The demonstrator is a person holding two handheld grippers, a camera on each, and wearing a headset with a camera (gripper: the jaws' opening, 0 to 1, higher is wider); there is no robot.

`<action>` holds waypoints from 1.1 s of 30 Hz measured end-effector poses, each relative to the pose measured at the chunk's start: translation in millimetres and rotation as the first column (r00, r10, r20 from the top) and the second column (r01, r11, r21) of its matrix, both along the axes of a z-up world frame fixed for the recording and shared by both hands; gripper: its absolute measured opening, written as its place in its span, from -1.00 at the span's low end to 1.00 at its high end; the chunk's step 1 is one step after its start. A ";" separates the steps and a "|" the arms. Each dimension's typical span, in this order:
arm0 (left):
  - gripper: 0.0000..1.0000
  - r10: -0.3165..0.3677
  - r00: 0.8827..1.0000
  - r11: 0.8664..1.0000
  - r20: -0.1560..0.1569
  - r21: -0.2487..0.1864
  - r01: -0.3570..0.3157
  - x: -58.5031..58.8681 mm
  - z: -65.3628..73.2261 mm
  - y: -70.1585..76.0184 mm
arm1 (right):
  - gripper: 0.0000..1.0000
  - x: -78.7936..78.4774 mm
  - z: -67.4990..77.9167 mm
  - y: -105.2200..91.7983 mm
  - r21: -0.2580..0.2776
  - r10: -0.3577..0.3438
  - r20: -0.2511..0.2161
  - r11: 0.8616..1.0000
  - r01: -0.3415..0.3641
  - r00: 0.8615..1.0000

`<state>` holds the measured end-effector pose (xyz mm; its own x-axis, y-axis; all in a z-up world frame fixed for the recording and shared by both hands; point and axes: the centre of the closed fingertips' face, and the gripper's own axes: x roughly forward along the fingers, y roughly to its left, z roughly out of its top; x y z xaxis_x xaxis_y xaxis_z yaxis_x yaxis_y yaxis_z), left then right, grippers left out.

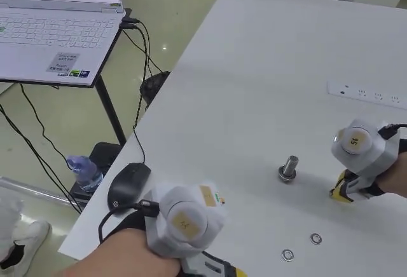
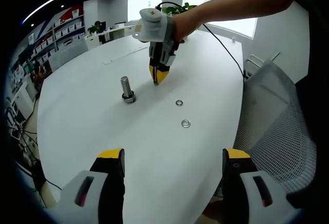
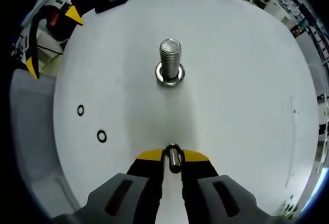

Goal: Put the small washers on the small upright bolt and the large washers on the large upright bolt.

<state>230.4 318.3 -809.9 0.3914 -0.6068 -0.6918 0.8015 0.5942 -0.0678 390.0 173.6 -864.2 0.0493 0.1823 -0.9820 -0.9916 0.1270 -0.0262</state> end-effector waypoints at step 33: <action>0.62 0.007 0.999 1.000 0.037 0.000 -0.007 5.1 16.2 -4.3 | -0.51 -2.9 42.7 6.4 0.065 0.031 0.031 0.997 -0.033 0.999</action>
<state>235.5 314.0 -793.7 0.4209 -0.6037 -0.6770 0.7991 0.6000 -0.0383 387.1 180.0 -821.5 0.0716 0.2486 -0.9660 -0.9941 0.0973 -0.0487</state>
